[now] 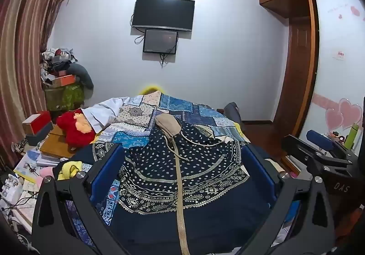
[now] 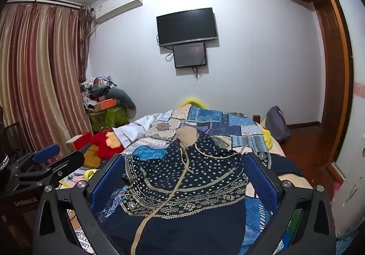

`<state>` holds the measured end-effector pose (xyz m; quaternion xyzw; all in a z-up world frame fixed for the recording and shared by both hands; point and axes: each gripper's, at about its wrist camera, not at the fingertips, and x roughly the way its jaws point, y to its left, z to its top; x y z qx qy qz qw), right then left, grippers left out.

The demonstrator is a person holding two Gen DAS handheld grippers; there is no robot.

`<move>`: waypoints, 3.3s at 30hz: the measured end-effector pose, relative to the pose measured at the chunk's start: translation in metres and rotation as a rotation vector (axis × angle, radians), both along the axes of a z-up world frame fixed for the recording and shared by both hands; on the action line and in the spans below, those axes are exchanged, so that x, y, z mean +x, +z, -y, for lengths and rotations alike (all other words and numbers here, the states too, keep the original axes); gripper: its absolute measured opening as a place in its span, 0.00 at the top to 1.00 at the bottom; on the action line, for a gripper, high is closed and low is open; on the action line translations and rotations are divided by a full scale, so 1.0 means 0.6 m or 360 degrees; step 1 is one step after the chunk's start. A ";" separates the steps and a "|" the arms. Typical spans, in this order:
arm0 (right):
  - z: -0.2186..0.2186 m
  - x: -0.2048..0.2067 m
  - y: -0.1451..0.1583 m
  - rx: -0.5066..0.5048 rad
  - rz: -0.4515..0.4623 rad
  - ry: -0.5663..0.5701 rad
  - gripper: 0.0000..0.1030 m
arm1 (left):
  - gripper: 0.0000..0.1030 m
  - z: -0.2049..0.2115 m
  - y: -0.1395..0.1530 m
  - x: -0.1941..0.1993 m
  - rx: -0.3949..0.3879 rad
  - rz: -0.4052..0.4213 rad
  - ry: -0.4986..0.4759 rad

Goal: Fold large clothes

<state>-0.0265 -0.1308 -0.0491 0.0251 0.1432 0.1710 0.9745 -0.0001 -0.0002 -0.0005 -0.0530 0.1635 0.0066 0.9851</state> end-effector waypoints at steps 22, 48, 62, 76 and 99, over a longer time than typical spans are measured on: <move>-0.001 0.005 -0.002 -0.0001 -0.0017 -0.0005 0.00 | 0.00 -0.024 -0.016 0.013 -0.0055 -0.0023 0.0068; -0.003 0.007 -0.004 -0.0001 -0.0012 -0.0005 0.00 | 0.00 -0.029 -0.009 0.007 -0.0052 -0.0018 0.0070; -0.006 0.005 0.008 -0.0001 -0.0012 -0.0002 0.00 | 0.00 -0.027 -0.002 0.006 -0.0047 -0.0013 0.0059; -0.006 0.004 0.007 -0.0002 -0.0011 -0.0002 0.00 | 0.00 -0.023 0.001 0.002 -0.0043 0.0004 0.0054; -0.049 0.090 -0.030 -0.0088 -0.0143 0.0022 0.00 | 0.00 -0.103 -0.041 0.077 -0.0042 -0.0086 0.0227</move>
